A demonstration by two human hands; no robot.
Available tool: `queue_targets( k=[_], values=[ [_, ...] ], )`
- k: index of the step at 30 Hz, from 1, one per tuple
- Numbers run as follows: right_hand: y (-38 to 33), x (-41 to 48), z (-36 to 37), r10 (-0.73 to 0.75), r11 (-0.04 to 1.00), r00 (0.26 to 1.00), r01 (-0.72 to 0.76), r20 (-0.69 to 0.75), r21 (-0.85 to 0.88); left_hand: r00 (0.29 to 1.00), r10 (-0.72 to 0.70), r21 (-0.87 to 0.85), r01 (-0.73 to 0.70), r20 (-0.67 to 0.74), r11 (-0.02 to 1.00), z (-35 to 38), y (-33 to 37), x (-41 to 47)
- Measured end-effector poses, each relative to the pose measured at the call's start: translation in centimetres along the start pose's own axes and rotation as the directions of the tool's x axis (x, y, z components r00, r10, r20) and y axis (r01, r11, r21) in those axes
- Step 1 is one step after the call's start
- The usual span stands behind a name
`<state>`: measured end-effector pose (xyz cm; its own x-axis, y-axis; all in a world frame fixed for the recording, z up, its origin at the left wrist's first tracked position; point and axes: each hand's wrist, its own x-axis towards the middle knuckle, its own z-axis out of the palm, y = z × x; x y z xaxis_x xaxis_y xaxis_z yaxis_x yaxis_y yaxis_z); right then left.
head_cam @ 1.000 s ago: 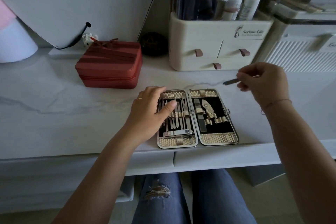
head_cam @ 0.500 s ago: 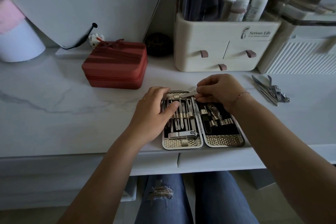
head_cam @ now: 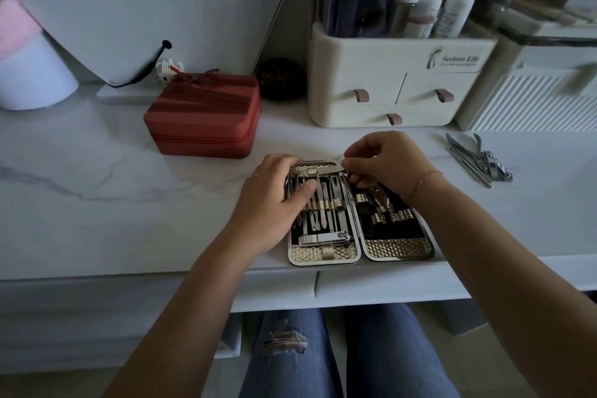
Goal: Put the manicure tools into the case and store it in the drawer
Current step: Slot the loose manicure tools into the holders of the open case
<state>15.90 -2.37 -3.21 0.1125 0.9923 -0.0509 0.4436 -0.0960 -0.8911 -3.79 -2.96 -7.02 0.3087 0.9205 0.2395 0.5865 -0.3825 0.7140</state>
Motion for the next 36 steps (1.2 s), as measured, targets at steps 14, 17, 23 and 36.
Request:
queue_targets(
  k=[14,17,23,36],
  values=[
    [0.7,0.8,-1.3,-0.233,0.854,0.972,0.220,0.032,-0.470,1.000,0.001,0.002,-0.001,-0.009,1.000,0.1,0.0,0.0],
    [0.8,0.7,-1.2,-0.284,0.822,0.958,0.269,0.047,-0.502,1.000,0.004,0.008,-0.004,-0.012,1.000,0.1,0.0,0.0],
    [0.6,1.1,-1.4,-0.326,0.759,0.936,0.341,0.129,-0.555,1.000,0.004,0.036,-0.004,-0.008,0.999,0.1,0.0,0.0],
    [-0.5,1.7,-1.8,-0.246,0.736,0.939,0.343,0.242,-0.584,0.998,0.006,0.013,-0.007,0.064,1.000,-0.8,-0.1,0.3]
  ],
)
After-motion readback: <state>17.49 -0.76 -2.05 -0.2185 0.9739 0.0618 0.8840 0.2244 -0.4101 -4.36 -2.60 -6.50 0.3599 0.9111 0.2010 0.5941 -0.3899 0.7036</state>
